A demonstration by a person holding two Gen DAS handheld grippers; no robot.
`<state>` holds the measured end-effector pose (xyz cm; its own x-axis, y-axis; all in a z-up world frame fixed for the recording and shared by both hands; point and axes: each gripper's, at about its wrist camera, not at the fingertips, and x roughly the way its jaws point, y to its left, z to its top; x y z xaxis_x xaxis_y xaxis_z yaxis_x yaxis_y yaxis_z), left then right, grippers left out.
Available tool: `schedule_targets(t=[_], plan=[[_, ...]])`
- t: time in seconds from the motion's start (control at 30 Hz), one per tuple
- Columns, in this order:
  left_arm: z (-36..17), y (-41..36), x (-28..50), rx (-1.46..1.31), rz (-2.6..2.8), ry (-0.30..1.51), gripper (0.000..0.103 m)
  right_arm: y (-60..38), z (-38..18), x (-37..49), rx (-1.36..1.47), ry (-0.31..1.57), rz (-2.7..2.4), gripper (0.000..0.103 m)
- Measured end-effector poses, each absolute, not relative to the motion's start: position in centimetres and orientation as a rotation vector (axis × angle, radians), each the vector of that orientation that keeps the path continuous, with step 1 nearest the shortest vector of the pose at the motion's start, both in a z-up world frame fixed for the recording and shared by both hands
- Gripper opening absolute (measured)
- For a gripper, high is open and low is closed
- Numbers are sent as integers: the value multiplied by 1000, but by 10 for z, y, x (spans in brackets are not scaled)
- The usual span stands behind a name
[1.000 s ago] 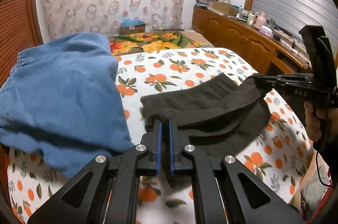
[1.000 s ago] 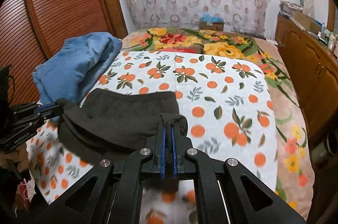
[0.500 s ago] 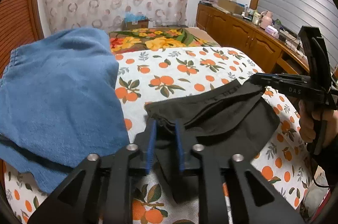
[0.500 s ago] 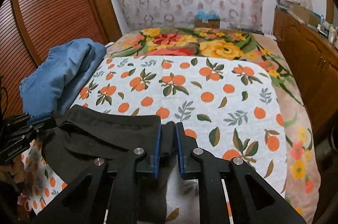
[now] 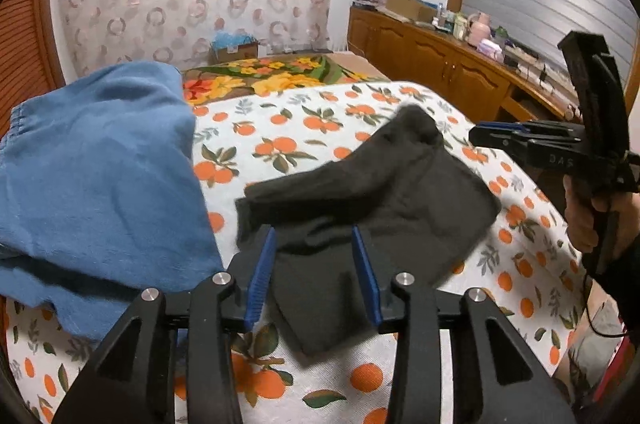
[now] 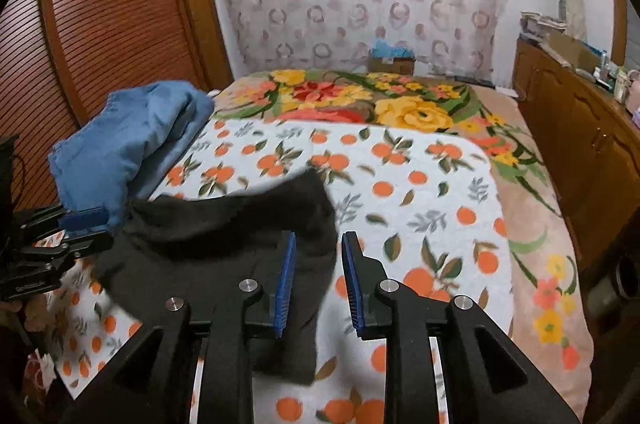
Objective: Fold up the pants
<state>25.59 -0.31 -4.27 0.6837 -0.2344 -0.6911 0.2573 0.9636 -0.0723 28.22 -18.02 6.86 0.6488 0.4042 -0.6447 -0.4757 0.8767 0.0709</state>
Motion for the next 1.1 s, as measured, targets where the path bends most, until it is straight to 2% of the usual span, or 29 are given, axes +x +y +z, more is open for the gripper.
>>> schedule_targets(t=[0.4, 0.6, 0.8, 1.1], plan=[[-51, -18, 276, 70, -276, 811, 40, -149, 53, 285, -180, 776, 584, 26], [-65, -16, 293, 89, -229, 845, 40, -142, 36, 293, -241, 812, 584, 33], [-74, -16, 297, 98, -217, 854, 41, -134, 30, 290, -299, 772, 582, 37], [-77, -20, 297, 113, -225, 857, 48, -134, 28, 286, -304, 760, 583, 37]])
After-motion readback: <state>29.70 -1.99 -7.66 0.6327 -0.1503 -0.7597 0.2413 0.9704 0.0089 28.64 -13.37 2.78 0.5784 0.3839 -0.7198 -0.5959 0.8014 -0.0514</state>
